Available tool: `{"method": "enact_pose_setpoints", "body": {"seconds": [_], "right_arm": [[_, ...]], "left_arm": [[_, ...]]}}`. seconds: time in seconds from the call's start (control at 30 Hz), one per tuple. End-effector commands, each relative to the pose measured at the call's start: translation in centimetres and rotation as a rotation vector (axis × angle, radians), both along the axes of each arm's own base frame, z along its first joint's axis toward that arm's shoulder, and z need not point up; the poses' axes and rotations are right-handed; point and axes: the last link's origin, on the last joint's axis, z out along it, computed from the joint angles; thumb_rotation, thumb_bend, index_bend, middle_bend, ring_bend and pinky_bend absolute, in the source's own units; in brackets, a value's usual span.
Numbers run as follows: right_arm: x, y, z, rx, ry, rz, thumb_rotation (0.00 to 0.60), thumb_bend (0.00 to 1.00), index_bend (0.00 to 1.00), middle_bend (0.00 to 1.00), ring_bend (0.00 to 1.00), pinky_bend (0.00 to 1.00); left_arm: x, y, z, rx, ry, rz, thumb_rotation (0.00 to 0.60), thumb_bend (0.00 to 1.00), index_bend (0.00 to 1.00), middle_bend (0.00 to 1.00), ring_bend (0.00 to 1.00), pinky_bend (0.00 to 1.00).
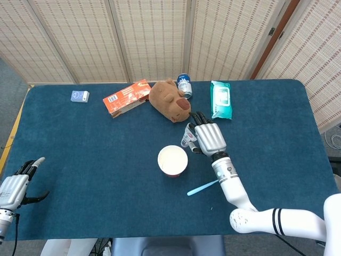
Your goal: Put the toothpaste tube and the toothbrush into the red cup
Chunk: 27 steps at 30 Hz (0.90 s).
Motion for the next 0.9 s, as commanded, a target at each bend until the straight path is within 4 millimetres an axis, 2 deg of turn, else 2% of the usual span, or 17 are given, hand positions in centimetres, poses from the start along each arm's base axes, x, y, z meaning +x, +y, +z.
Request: {"method": "enact_pose_setpoints", "body": {"seconds": [0.03, 0.5, 0.9], "right_arm": [[0.7, 0.3, 0.8, -0.018, -0.007, 0.02, 0.6, 0.29, 0.64, 0.12, 0.0, 0.26], [2.8, 2.3, 2.8, -0.027, -0.051, 0.085, 0.6, 0.29, 0.65, 0.13, 0.0, 0.26], [3.6, 3.7, 3.4, -0.006, -0.079, 0.125, 0.6, 0.29, 0.65, 0.13, 0.0, 0.26]], "left_arm": [[0.0, 0.0, 0.0, 0.0, 0.0, 0.0, 0.6, 0.22, 0.02, 0.14, 0.09, 0.26], [0.0, -0.1, -0.1, -0.004, 0.008, 0.0, 0.6, 0.22, 0.02, 0.14, 0.09, 0.26], [0.0, 0.0, -0.3, -0.008, 0.013, 0.001, 0.6, 0.22, 0.02, 0.14, 0.09, 0.26]]}}
